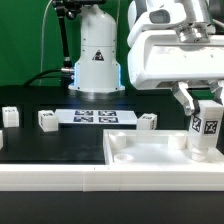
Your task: Assemble one leg
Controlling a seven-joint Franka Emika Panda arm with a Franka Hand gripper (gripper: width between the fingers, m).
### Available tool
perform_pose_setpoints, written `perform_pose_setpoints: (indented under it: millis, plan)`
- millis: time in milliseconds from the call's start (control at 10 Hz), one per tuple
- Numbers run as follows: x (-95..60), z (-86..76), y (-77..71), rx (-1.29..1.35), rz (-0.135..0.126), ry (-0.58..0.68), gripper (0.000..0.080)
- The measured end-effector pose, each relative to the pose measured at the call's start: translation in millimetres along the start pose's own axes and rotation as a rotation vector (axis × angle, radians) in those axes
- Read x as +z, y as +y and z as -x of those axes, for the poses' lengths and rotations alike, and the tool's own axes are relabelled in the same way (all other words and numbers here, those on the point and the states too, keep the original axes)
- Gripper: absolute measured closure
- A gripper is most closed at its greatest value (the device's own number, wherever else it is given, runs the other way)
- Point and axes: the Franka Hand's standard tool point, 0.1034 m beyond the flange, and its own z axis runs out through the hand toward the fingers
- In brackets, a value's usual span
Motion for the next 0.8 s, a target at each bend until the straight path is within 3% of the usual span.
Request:
perform_pose_setpoints:
  millis: [800]
  plan:
    - [-1.1, 2.7, -6.9, -0.010, -0.006, 0.001, 0.0506]
